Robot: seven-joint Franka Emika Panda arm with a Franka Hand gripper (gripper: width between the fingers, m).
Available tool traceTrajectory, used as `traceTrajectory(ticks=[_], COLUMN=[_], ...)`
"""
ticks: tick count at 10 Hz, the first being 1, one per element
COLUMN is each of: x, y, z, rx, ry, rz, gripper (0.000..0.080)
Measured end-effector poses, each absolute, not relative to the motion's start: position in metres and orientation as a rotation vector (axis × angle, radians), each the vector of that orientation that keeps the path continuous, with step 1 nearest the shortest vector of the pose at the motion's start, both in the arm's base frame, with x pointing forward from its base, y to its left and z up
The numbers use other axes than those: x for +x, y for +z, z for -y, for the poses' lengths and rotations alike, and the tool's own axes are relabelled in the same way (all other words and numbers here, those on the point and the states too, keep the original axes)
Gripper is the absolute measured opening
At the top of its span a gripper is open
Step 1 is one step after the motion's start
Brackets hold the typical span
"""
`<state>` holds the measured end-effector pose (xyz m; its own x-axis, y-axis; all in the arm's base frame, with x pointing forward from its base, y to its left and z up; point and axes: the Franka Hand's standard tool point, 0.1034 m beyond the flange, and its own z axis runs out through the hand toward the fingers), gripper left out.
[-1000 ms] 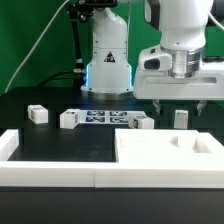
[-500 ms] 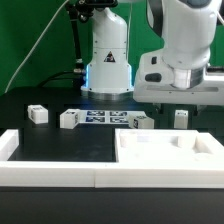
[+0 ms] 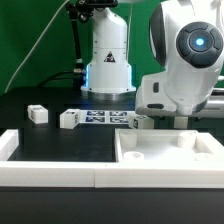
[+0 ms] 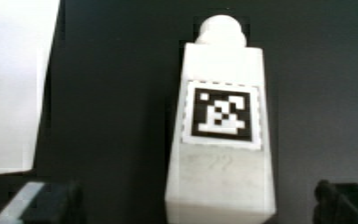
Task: Assemble one leg
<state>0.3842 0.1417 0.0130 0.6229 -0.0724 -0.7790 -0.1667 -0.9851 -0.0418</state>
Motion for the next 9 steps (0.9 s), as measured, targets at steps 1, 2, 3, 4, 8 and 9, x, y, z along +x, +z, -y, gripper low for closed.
traceTrajectory(ticks=[1, 2, 3, 4, 8, 9], x=[0.3810, 0.3783, 0.3758, 0.3737, 0.3739, 0.3739], y=[0.0105, 0.0082, 0.0068, 0.0062, 0.0062, 0.0062], z=[-0.1414, -0.1419, -0.1435, -0.1445, -0.1440, -0.1440], rx=[-2.728, -2.732, -2.737, -2.739, -2.739, -2.739], ry=[1.309, 1.311, 1.314, 1.320, 1.320, 1.320], rz=[-0.202, -0.210, -0.215, -0.219, -0.220, -0.220], gripper=[0.0649, 0.0649, 0.0649, 0.0623, 0.0290, 0.0290])
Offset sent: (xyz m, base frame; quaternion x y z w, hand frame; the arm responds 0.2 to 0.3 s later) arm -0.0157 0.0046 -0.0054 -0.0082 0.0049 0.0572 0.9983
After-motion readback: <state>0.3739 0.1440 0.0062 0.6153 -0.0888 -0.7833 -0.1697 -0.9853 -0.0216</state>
